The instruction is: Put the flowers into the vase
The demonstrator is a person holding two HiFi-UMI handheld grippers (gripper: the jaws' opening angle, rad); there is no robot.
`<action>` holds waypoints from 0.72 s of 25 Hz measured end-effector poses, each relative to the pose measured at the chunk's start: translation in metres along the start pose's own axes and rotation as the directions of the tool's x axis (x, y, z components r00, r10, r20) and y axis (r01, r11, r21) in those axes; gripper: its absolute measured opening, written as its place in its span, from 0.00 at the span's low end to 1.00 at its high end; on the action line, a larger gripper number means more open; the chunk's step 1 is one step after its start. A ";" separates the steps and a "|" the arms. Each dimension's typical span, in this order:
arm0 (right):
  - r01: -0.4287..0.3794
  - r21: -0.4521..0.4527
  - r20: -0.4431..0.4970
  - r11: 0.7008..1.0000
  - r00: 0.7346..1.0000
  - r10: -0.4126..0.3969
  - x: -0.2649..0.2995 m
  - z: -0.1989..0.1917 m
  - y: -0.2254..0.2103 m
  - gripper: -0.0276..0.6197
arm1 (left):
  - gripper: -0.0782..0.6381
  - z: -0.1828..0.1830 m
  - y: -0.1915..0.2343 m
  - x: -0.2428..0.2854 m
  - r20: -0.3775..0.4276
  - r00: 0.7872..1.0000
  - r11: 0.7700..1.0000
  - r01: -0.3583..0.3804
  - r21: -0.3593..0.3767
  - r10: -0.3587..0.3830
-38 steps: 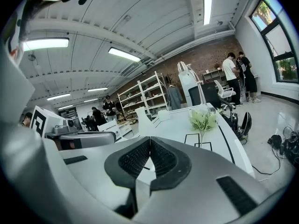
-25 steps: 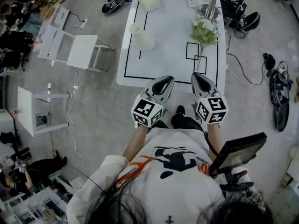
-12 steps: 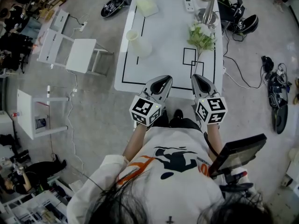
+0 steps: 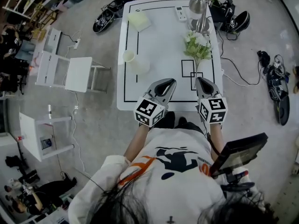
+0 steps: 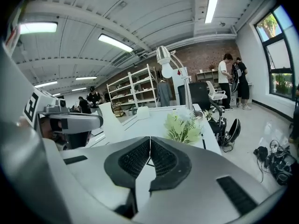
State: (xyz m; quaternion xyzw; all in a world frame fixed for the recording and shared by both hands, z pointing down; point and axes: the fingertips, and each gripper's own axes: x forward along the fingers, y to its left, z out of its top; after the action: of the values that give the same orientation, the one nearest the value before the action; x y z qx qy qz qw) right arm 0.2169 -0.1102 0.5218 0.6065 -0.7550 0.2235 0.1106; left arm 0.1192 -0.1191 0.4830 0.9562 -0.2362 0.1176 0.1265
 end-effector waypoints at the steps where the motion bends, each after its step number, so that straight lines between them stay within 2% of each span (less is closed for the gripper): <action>1: 0.014 -0.009 -0.012 1.000 1.000 -0.014 0.005 -0.001 -0.003 0.07 | 0.12 0.001 0.005 0.003 -0.006 1.000 1.000 0.012 0.005 -0.012; 10: 0.098 0.076 -0.087 0.992 0.992 -0.091 0.058 -0.019 -0.041 0.07 | 0.12 0.006 0.043 0.023 -0.034 0.996 0.997 0.080 0.013 -0.080; 14: 0.151 0.069 -0.146 0.986 0.979 -0.140 0.080 -0.026 -0.062 0.07 | 0.12 0.004 0.052 0.027 -0.045 0.994 0.995 0.102 0.007 -0.101; 15: 0.159 0.068 -0.161 0.985 0.976 -0.146 0.085 -0.028 -0.066 0.09 | 0.12 0.002 0.054 0.027 -0.048 0.993 0.994 0.106 0.004 -0.106; 17: 0.158 0.077 -0.189 0.984 0.972 -0.141 0.095 -0.032 -0.071 0.29 | 0.12 -0.001 0.058 0.028 -0.056 0.992 0.993 0.115 -0.003 -0.115; 18: 0.159 0.084 -0.203 0.984 0.969 -0.140 0.100 -0.034 -0.073 0.32 | 0.12 -0.003 0.058 0.028 -0.060 0.991 0.993 0.119 -0.006 -0.120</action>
State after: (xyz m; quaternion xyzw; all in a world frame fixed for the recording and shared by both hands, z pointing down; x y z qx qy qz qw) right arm 0.2603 -0.1927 0.6101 0.6414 -0.6804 0.3106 0.1709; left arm 0.1146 -0.1801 0.5047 0.9645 -0.1747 0.1384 0.1417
